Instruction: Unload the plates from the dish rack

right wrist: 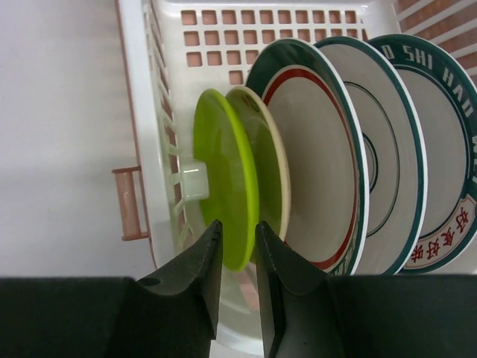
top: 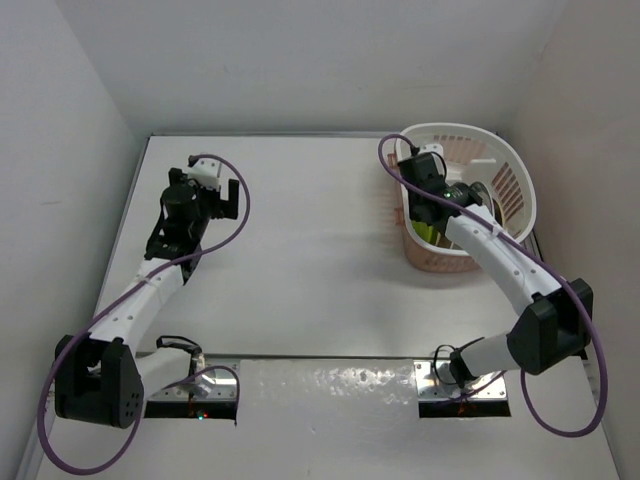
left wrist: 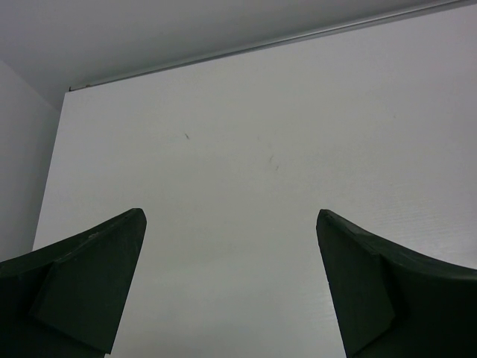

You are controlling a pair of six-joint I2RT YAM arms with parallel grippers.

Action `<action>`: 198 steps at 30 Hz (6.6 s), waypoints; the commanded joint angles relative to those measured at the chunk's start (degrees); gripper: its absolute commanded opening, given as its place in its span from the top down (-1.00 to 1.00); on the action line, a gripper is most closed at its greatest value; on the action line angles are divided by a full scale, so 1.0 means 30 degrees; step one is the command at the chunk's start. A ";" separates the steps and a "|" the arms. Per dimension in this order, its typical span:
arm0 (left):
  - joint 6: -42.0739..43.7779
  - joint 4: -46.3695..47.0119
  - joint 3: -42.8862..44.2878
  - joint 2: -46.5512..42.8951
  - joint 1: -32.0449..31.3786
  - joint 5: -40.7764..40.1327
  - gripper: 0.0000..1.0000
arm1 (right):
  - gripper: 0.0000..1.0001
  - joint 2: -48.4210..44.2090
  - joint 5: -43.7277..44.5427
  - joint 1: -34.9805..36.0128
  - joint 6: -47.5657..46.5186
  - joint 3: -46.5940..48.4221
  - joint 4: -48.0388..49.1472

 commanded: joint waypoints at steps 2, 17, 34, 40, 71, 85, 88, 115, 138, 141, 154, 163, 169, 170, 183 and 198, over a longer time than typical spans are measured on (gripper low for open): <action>-0.0348 0.1032 -0.0108 -0.0493 -0.0135 -0.0187 -0.92 | 0.53 0.0227 0.1416 -0.0034 0.0299 -0.0312 0.1019; -0.0026 0.0534 0.0009 -0.0609 -0.0135 -0.0597 -0.92 | 0.59 0.1927 0.2002 -0.0444 0.0182 -0.1074 0.2074; 0.0267 0.0769 -0.0137 -0.0610 -0.0135 -0.0538 -0.93 | 1.00 0.1958 0.2033 -0.0503 -0.0081 -0.1778 0.2631; 0.1057 0.1265 -0.0517 -0.0639 -0.0135 -0.0479 -0.93 | 1.00 0.1460 0.1619 -0.0532 -0.1223 -0.0695 0.2222; -0.0520 0.1387 -0.0431 -0.0786 -0.0135 -0.1737 -0.94 | 1.00 -0.1704 0.2590 -0.0445 -0.4152 0.4987 0.1165; -0.4509 -0.3332 0.2176 -0.1018 -0.0106 -0.6424 -0.94 | 1.00 0.0696 -1.7733 -0.0357 -0.2111 0.4470 0.4200; -0.4303 -0.4474 0.2382 -0.1574 -0.0106 -0.6603 -0.94 | 1.00 0.0755 -2.0020 -0.0094 -0.1167 0.1597 0.6257; -0.4773 -0.7112 0.1973 -0.4184 -0.0106 -0.4053 -0.92 | 1.00 0.1077 -1.7362 0.2485 0.9146 -1.2059 1.7278; -0.3424 -0.6292 0.1211 -0.4389 -0.0106 -0.4259 -0.93 | 0.38 0.3860 -1.6426 0.3217 0.7097 -1.1153 1.4732; -0.3336 -0.6233 0.1211 -0.4389 -0.0106 -0.4259 -0.93 | 0.32 0.3744 -1.6074 0.3276 0.6804 -1.1211 1.4350; -0.2838 -0.5677 0.1211 -0.4243 -0.0077 -0.4171 -0.93 | -0.06 0.2749 -1.3380 0.3833 0.3612 -0.7994 0.8674; -0.1960 -0.4186 0.1152 -0.4359 -0.0106 -0.4083 -0.93 | 0.97 0.0346 -1.0604 0.3891 -0.0753 0.1757 -0.0350; -0.1461 -0.3685 0.0567 -0.4506 -0.0106 -0.3878 -0.93 | 0.42 0.0841 -0.1842 0.2079 -0.1633 0.6717 -0.5363; -0.1490 -0.3685 0.0508 -0.4506 -0.0106 -0.3936 -0.94 | 0.43 0.1423 -0.1081 0.1263 -0.1663 0.6951 -0.5831; -0.1373 -0.4065 0.0273 -0.4536 -0.0106 -0.4171 -0.94 | 0.42 0.2864 -0.0662 -0.2231 -0.2132 0.5552 -0.5166; -0.1607 -0.4593 -0.0020 -0.4565 -0.0106 -0.4288 -0.94 | 0.44 0.4593 -0.1747 -0.2730 -0.1722 0.2794 -0.2615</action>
